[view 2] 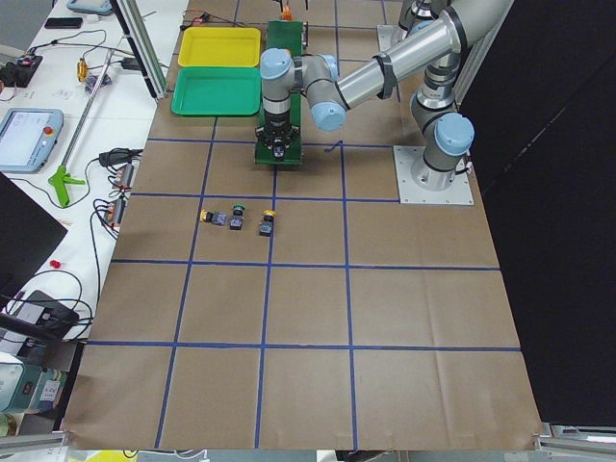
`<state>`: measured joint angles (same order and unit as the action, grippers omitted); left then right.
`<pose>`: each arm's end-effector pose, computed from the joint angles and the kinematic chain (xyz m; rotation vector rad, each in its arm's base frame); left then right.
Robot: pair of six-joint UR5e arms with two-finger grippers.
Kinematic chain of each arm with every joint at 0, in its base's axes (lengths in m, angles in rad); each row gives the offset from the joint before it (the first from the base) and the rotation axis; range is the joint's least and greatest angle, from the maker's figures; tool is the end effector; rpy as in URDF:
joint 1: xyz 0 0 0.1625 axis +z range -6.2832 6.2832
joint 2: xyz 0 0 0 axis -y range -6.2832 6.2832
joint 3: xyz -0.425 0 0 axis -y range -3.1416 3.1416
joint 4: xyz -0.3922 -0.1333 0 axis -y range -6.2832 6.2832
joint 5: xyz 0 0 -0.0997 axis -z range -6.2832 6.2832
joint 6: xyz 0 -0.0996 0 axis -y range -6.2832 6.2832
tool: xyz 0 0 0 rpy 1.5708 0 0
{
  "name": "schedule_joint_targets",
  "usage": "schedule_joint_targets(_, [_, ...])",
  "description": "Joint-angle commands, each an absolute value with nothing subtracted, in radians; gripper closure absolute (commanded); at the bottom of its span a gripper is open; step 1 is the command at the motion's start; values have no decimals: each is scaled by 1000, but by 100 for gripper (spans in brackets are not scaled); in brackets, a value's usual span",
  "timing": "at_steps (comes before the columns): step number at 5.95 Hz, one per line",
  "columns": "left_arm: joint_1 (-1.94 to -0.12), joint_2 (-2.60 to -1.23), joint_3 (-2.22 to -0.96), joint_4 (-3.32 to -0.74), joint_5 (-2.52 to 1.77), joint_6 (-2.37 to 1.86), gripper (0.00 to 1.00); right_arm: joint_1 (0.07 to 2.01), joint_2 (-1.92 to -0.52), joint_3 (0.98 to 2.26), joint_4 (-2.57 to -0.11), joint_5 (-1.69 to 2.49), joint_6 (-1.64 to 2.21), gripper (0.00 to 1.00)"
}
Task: Sort buttons by color to trays
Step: 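Place the green-capped button on the belt with the left gripper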
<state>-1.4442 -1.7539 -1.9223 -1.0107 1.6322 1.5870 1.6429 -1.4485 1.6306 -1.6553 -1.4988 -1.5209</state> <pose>-0.0609 -0.5290 0.2837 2.0547 2.2969 0.0458 0.1781 -0.5156 0.4047 -2.1573 2.1174 0.0384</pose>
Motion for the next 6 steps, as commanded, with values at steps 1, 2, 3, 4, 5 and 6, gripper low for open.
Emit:
schedule_joint_targets(1, [-1532,-1769,-1925,-1005,1641,1535,65,1643,-1450,1631,-1655,-1499,-1522,0])
schedule_joint_targets(2, [-1531,-1772,-1919,-1009,1643,1546,2,1643,-1448,1631,-1655,-1499,-1522,0])
schedule_joint_targets(3, [-1517,-1770,-1917,-1012,1644,1548,1,1643,-1448,1631,-1655,-1497,-1522,0])
schedule_joint_targets(4, [-1452,-1761,-1919,-1014,1644,1616,1,1643,-1448,1631,-1655,-1499,-1522,0])
schedule_joint_targets(5, [-1337,-1750,-1921,-1020,1640,1690,2,1643,-1448,1631,-1655,-1497,-1522,0])
schedule_joint_targets(6, [-1225,-1756,-1919,-1020,1631,1739,2,1643,-1448,1631,-1655,-1497,-1522,0])
